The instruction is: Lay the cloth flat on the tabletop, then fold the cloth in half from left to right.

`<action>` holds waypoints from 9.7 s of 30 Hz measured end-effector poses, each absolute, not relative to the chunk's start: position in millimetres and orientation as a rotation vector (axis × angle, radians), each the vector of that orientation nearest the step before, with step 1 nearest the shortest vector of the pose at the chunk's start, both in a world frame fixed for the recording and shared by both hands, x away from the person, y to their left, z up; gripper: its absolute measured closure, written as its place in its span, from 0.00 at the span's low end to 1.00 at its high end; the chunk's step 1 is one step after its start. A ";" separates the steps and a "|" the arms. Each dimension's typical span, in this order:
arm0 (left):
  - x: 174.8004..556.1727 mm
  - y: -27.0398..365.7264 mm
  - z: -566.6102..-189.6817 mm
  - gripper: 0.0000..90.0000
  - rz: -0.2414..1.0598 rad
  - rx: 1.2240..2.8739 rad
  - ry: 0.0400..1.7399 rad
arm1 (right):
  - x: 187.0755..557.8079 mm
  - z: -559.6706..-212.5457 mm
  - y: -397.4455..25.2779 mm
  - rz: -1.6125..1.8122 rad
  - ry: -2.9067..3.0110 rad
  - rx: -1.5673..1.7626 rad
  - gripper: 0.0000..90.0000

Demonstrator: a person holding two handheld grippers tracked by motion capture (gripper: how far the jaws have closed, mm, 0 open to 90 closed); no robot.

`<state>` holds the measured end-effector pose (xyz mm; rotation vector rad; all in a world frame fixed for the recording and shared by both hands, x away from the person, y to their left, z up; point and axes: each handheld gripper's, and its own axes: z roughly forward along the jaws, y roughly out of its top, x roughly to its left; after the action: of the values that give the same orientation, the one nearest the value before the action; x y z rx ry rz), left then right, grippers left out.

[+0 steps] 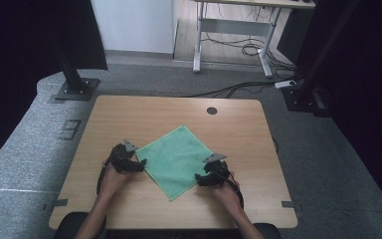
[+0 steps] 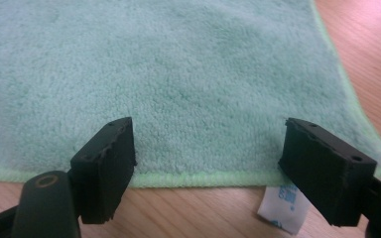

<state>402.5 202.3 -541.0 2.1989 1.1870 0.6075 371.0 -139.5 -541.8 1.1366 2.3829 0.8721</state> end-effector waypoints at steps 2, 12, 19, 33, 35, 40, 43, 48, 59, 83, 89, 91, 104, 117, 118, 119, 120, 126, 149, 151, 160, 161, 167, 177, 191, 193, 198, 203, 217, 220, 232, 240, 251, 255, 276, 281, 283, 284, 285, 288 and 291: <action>397.8 199.4 -541.0 0.12 0.607 2.202 1.180 | 371.5 -541.5 -143.3 0.859 2.371 1.139 0.23; 383.5 171.4 -536.3 0.07 0.606 2.266 1.025 | 379.6 -540.7 -177.5 0.809 2.302 1.224 0.23; 401.8 188.0 -534.0 0.11 0.582 2.153 1.118 | 385.1 -541.5 -193.6 0.823 2.289 1.279 0.23; 386.9 166.8 -543.2 0.12 0.517 2.230 1.063 | 391.7 -541.0 -215.7 0.793 2.239 1.334 0.23; 381.2 163.4 -543.6 0.12 0.466 2.243 1.028 | 393.2 -540.9 -219.6 0.784 2.229 1.340 0.23; 380.8 154.1 -541.4 0.11 0.431 2.266 0.965 | 396.1 -541.7 -229.6 0.789 2.206 1.375 0.23; 391.0 151.3 -538.6 0.11 0.443 2.243 0.973 | 395.8 -541.3 -231.3 0.796 2.215 1.364 0.23; 415.0 144.4 -539.4 0.11 0.458 2.215 1.009 | 387.3 -535.1 -230.1 0.848 2.211 1.364 0.23; 446.4 112.3 -545.4 0.11 0.504 2.224 1.020 | 377.8 -536.6 -220.7 0.818 2.271 1.334 0.24; 396.5 176.6 -541.2 0.10 0.515 2.229 1.134 | 403.3 -539.9 -181.1 0.814 2.309 1.236 0.27; 405.7 179.9 -542.3 0.08 0.585 2.211 1.160 | 412.8 -540.7 -174.9 0.832 2.313 1.236 0.27; 410.6 179.1 -542.9 0.07 0.592 2.199 1.169 | 412.3 -541.3 -175.9 0.841 2.309 1.241 0.27; 416.3 173.4 -545.1 0.08 0.575 2.178 1.157 | 416.4 -542.5 -184.6 0.849 2.283 1.271 0.26; 416.5 171.4 -546.1 0.08 0.551 2.157 1.162 | 419.9 -543.4 -190.5 0.868 2.275 1.284 0.27; 415.8 170.8 -544.8 0.09 0.548 2.159 1.154 | 419.6 -542.9 -190.6 0.868 2.277 1.279 0.27; 415.2 170.3 -543.7 0.08 0.547 2.161 1.150 | 418.8 -541.9 -191.0 0.867 2.276 1.274 0.27; 414.0 169.7 -541.9 0.08 0.547 2.161 1.145 | 418.2 -541.0 -191.4 0.873 2.275 1.270 0.27; 400.3 170.4 -528.0 0.07 0.524 2.171 1.089 | 410.6 -528.9 -199.4 0.951 2.264 1.245 0.23; 356.8 206.1 -520.8 0.00 0.502 2.163 1.066 | 366.8 -523.0 -221.8 0.957 2.332 1.211 0.07; 357.0 208.6 -524.6 0.00 0.489 2.159 1.078 | 366.6 -526.5 -223.8 0.951 2.330 1.227 0.02; 360.9 214.3 -539.4 0.00 0.478 2.168 1.120 | 368.4 -543.7 -227.9 0.905 2.329 1.239 0.00; 361.4 214.4 -541.3 0.00 0.478 2.171 1.125 | 368.6 -545.3 -227.9 0.903 2.328 1.245 0.00; 363.7 215.3 -548.3 0.00 0.463 2.184 1.141 | 370.0 -551.9 -229.3 0.905 2.320 1.249 0.00; 365.3 216.7 -548.8 0.00 0.418 2.189 1.139 | 368.0 -556.8 -228.6 0.970 2.292 1.241 0.00; 365.1 216.9 -548.7 0.00 0.419 2.185 1.143 | 368.0 -556.8 -228.5 0.970 2.291 1.242 0.00; 365.1 216.9 -548.8 0.00 0.418 2.184 1.142 | 368.1 -556.8 -228.5 0.970 2.291 1.242 0.00; 365.5 216.5 -548.8 0.00 0.428 2.178 1.160 | 368.1 -556.8 -228.5 0.970 2.291 1.242 0.00; 370.3 215.1 -544.7 0.00 0.447 2.183 1.180 | 368.1 -556.8 -228.5 0.970 2.292 1.242 0.00; 407.5 191.0 -524.8 0.00 0.461 2.100 1.127 | 364.5 -547.9 -226.5 0.944 2.292 1.242 0.01; 417.9 180.6 -528.3 0.00 0.467 2.118 1.122 | 361.9 -542.9 -224.6 0.971 2.284 1.240 0.02; 426.2 177.4 -546.9 0.00 0.567 2.174 1.170 | 356.5 -547.4 -198.4 0.959 2.377 1.176 0.02; 408.6 172.3 -543.8 0.00 0.587 2.213 1.166 | 358.8 -549.6 -201.5 0.911 2.374 1.190 0.03; 381.0 161.6 -543.9 0.03 0.447 2.235 1.111 | 367.5 -549.0 -227.5 0.864 2.291 1.256 0.03; 383.9 161.1 -543.0 0.02 0.432 2.251 1.102 | 370.1 -551.6 -234.3 0.890 2.276 1.302 0.01; 456.2 181.6 -522.0 0.03 0.500 2.112 1.239 | 369.5 -555.3 -237.7 0.934 2.261 1.303 0.00; 466.3 179.5 -533.0 0.02 0.503 2.125 1.277 | 369.4 -555.7 -238.0 0.940 2.259 1.298 0.00; 468.9 179.6 -538.5 0.02 0.513 2.144 1.294 | 369.3 -555.9 -238.1 0.942 2.257 1.297 0.00; 470.0 180.2 -540.7 0.02 0.510 2.148 1.303 | 369.3 -555.9 -238.1 0.942 2.257 1.297 0.00; 470.6 181.0 -542.3 0.02 0.507 2.151 1.307 | 369.3 -556.0 -238.1 0.943 2.257 1.296 0.00; 472.4 186.2 -546.6 0.00 0.464 2.119 1.324 | 369.3 -556.1 -238.3 0.946 2.258 1.293 0.00; 471.5 187.9 -548.6 0.00 0.477 2.105 1.307 | 369.5 -556.6 -238.9 0.955 2.261 1.282 0.00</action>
<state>471.5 187.9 -548.6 2.1047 1.3072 0.4769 369.5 -238.9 -556.6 1.2821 2.2613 0.9551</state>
